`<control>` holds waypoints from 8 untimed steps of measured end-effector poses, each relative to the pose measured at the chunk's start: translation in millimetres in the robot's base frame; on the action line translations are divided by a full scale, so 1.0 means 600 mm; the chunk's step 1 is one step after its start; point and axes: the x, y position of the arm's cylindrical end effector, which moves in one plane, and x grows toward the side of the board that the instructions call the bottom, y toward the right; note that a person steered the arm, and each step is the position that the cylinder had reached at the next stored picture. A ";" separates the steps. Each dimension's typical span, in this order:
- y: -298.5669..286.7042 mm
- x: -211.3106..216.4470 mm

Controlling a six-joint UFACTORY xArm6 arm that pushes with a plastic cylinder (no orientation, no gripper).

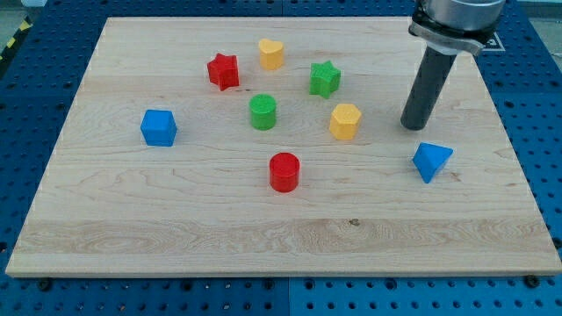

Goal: Move the yellow hexagon slightly down

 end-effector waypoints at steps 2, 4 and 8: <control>-0.113 -0.027; -0.153 -0.027; -0.267 -0.069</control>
